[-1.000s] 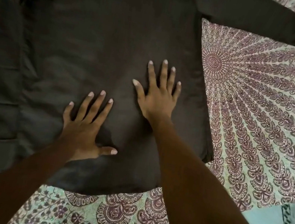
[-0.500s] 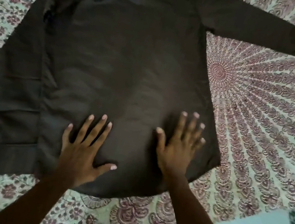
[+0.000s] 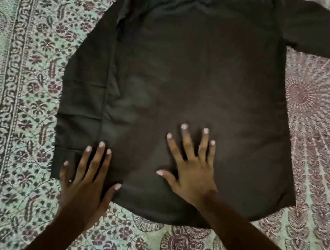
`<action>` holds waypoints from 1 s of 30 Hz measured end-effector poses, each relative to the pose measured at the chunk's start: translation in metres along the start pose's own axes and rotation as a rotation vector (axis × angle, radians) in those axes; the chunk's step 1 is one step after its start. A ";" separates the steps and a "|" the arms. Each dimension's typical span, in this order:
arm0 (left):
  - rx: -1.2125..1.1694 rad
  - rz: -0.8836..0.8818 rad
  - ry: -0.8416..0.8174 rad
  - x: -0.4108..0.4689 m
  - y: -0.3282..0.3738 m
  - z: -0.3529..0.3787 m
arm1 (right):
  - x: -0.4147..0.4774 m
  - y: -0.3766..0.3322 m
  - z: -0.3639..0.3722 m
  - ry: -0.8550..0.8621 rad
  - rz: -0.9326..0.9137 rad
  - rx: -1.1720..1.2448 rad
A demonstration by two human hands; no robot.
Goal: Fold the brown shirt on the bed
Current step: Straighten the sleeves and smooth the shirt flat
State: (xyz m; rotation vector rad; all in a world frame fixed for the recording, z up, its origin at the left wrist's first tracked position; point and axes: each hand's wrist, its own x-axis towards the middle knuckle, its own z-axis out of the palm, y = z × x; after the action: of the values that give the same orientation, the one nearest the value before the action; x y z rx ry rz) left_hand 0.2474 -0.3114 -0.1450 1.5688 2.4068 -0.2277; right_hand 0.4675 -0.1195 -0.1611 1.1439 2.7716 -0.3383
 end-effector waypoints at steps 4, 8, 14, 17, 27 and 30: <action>-0.006 0.132 0.054 -0.007 -0.028 0.001 | 0.009 -0.028 0.016 -0.149 -0.918 -0.158; -0.010 0.194 0.047 -0.002 -0.043 -0.001 | 0.053 -0.044 0.002 -0.062 -0.530 -0.123; -0.095 0.168 -0.012 0.017 -0.046 -0.012 | 0.053 -0.064 0.011 -0.133 -0.908 -0.184; -0.216 0.097 0.092 0.043 -0.043 -0.027 | 0.064 -0.067 0.009 -0.118 -0.995 -0.200; -0.114 0.037 0.047 0.182 -0.046 -0.061 | 0.166 -0.039 -0.011 -0.005 -0.674 -0.142; -0.126 -0.013 0.073 0.209 -0.033 -0.079 | 0.193 -0.023 -0.027 0.048 -0.782 -0.142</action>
State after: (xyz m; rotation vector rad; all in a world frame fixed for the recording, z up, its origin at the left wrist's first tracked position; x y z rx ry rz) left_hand 0.1265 -0.1212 -0.1325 1.5310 2.4351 -0.0205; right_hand 0.3139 0.0029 -0.1702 -0.0064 3.0987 -0.1691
